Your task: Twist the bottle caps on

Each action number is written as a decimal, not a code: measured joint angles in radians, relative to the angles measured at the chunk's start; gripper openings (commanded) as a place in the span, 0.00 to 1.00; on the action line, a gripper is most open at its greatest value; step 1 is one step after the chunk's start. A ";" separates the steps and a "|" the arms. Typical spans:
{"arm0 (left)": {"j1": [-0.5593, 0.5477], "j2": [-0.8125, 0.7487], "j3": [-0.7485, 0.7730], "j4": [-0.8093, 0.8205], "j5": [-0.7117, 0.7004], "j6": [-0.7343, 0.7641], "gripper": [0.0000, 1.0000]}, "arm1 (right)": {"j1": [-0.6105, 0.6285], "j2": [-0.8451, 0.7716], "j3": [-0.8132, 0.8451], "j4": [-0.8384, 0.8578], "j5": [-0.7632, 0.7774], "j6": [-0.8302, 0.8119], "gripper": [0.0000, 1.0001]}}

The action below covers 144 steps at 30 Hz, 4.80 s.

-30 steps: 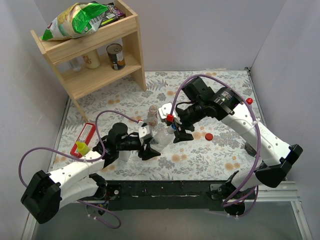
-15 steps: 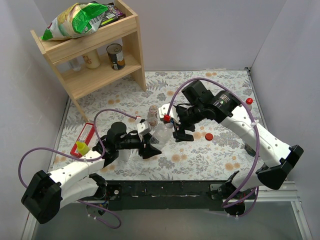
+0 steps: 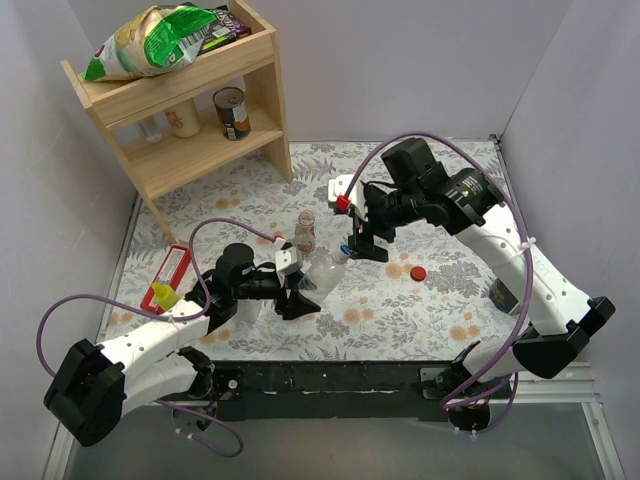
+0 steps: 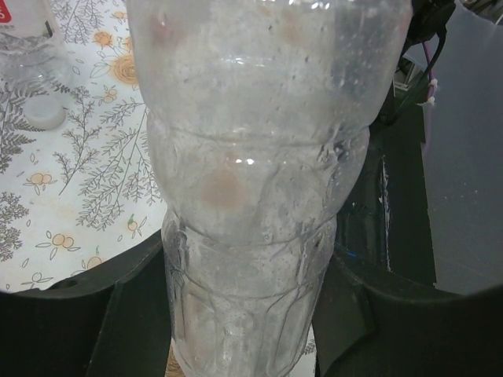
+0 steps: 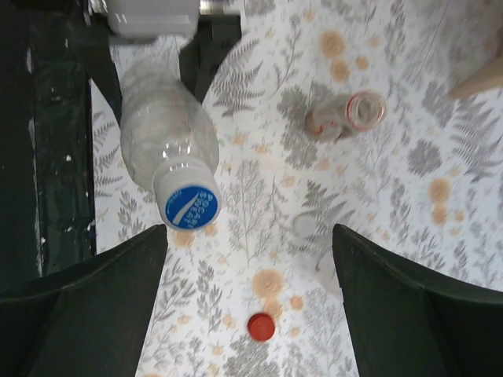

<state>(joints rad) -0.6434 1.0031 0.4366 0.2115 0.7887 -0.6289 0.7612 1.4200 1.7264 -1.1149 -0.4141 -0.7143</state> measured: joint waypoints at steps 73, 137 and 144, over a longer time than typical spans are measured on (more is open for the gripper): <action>0.077 0.048 0.063 -0.027 0.032 -0.057 0.00 | 0.037 -0.011 -0.056 0.042 -0.077 -0.064 0.87; 0.078 0.048 0.209 -0.412 -0.200 0.344 0.00 | -0.085 0.190 0.067 0.017 -0.308 -0.076 0.18; 0.072 0.029 0.209 -0.375 -0.224 0.305 0.00 | -0.155 0.283 0.234 0.016 -0.473 0.166 0.55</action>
<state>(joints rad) -0.5716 1.0317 0.6453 -0.1631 0.5644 -0.3237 0.6060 1.7031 1.9602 -1.0988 -0.8875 -0.5480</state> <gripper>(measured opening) 0.548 0.398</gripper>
